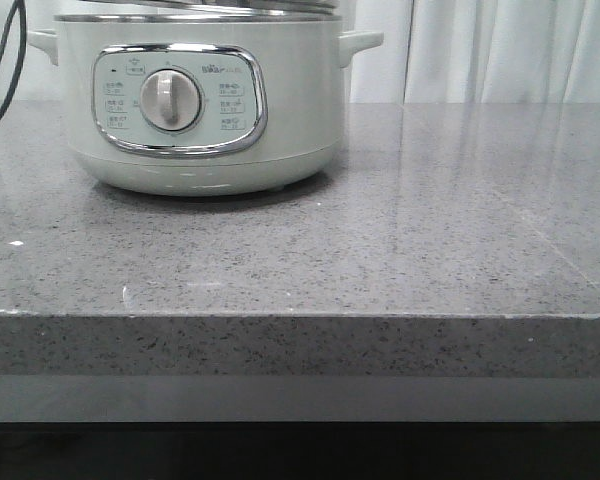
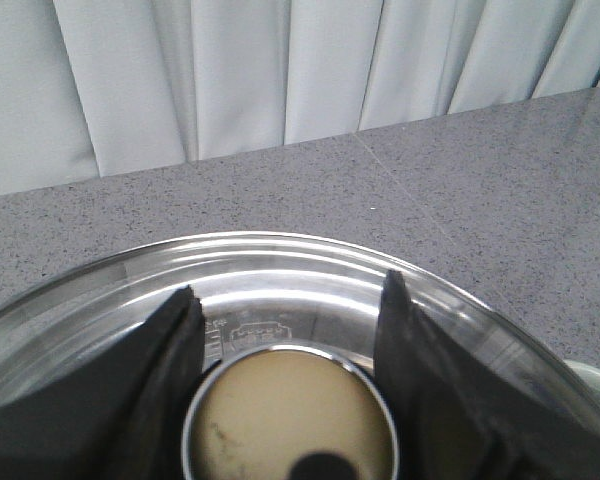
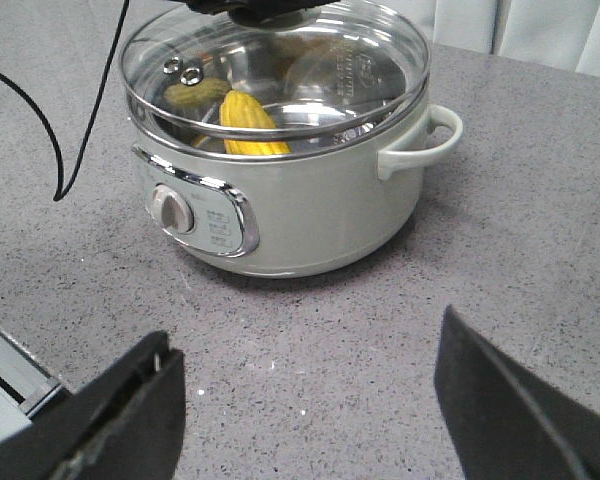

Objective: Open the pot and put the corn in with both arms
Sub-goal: 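Lower the glass lid back onto the pot with the left gripper, then release the lid knob and raise the left gripper away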

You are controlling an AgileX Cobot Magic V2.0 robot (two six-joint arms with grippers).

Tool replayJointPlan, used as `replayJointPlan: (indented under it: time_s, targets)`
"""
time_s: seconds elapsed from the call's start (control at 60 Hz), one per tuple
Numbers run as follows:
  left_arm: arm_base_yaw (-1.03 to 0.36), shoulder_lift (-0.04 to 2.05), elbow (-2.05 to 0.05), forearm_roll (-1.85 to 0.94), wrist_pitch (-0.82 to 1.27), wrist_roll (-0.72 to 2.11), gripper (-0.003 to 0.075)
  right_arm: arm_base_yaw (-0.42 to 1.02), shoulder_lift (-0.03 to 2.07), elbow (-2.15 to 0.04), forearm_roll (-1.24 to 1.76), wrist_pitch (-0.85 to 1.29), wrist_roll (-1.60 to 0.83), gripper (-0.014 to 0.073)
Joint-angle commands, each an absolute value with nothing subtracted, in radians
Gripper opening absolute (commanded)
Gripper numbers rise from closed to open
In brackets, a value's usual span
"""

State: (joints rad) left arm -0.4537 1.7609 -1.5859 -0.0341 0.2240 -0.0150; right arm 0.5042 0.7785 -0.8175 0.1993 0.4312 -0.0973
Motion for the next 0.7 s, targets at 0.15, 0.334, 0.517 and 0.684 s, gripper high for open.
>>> replayJointPlan:
  time_s: [0.15, 0.334, 0.517, 0.684]
  targets:
    - [-0.457, 1.706, -1.635, -0.04, 0.093, -0.021, 0.0207, 0.501, 0.771, -0.846, 0.198, 0.352, -0.096, 0.0541]
    - [-0.457, 1.706, -1.635, -0.056, 0.115, -0.021, 0.0232, 0.501, 0.771, -0.846, 0.198, 0.352, -0.096, 0.0541]
    - [-0.457, 1.706, -1.635, -0.056, 0.126, -0.021, 0.0403, 0.501, 0.771, -0.846, 0.198, 0.352, -0.096, 0.0541]
    - [-0.457, 1.706, -1.635, -0.056, 0.126, -0.021, 0.0467, 0.501, 0.771, -0.846, 0.198, 0.352, -0.096, 0.0541]
